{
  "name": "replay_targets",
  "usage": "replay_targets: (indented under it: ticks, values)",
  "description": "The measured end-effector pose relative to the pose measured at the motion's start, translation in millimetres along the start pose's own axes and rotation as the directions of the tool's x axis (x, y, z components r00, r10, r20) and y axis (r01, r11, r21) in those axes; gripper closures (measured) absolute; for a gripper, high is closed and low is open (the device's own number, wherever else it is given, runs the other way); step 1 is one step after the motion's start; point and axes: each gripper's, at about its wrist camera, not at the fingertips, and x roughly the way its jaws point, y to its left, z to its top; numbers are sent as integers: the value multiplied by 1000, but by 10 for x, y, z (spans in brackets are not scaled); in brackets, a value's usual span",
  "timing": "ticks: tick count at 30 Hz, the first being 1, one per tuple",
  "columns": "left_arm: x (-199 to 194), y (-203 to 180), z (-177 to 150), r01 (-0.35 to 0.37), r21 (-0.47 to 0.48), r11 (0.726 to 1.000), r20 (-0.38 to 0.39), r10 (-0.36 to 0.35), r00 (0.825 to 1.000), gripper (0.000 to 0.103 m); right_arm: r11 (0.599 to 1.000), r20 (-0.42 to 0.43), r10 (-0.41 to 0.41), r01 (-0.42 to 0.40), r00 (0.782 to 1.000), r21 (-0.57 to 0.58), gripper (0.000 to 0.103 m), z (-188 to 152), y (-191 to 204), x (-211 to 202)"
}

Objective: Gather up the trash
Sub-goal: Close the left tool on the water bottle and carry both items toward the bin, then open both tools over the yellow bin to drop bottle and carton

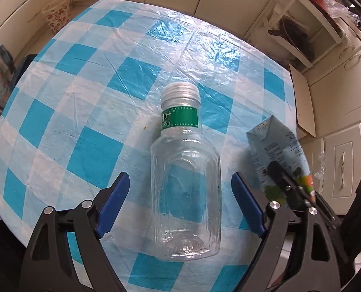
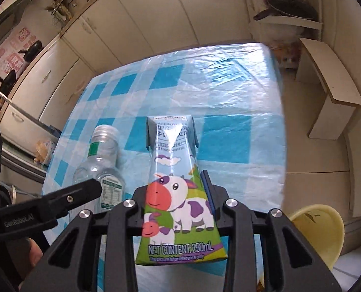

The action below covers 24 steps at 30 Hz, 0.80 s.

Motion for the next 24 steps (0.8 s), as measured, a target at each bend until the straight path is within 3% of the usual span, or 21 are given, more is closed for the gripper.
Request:
replay_targets:
  ticks: [6, 8, 13, 15, 19, 24]
  values:
    - [63, -101, -99, -112, 46, 993, 34, 111, 993, 25, 998, 38, -22, 20, 999, 61, 69, -47, -302, -239]
    - [82, -92, -112, -95, 60, 994, 25, 93, 995, 50, 997, 50, -37, 34, 998, 72, 69, -70, -390, -323]
    - [-25, -158, -202, -63, 131, 989, 65, 55, 996, 51, 990, 62, -100, 93, 993, 101, 69, -153, -679, -542]
    - [-124, -244, -277, -14, 163, 986, 81, 1, 997, 51, 985, 63, -144, 136, 988, 108, 69, -207, -817, -641]
    - [-284, -593, -500, 58, 275, 960, 77, -82, 994, 51, 955, 23, -282, 278, 959, 98, 69, -385, -1104, -786]
    - [-299, -1214, -959, 145, 405, 903, 6, -161, 987, 51, 910, -158, -407, 413, 899, 7, 69, -750, -1372, -547]
